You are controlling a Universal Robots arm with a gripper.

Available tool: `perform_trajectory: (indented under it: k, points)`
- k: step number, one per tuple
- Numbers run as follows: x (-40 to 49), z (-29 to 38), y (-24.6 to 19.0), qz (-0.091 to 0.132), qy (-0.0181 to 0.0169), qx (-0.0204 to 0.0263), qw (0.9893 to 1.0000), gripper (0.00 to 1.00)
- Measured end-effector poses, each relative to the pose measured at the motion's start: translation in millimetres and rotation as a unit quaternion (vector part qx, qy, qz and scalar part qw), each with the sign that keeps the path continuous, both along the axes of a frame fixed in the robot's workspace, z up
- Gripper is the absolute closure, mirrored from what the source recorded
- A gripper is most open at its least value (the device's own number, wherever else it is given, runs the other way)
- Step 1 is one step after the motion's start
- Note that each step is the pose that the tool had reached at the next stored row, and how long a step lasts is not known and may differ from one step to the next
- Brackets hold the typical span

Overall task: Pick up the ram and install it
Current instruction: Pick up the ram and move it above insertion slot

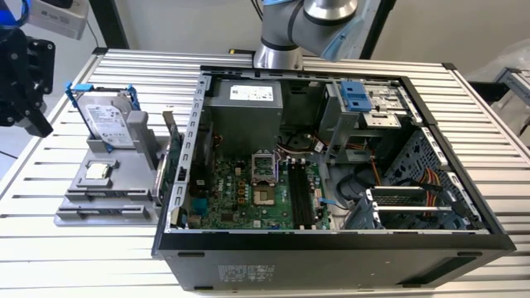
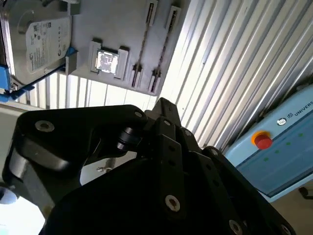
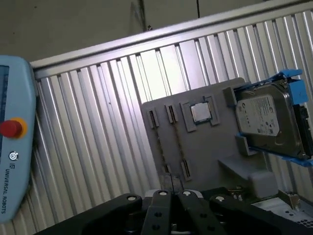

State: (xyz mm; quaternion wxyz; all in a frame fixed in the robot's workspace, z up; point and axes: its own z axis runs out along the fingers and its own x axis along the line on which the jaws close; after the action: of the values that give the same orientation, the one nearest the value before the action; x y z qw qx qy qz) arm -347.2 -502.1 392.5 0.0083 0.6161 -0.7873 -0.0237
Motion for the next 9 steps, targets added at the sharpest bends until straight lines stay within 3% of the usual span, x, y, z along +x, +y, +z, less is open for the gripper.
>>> perform_trajectory:
  k: [4, 9]
  points:
    - [0.0, 0.0, 0.0, 0.034, -0.0004, 0.0, 0.9994, 1.0]
    - [0.0, 0.0, 0.0, 0.071, -0.0004, 0.0, 0.9975, 1.0]
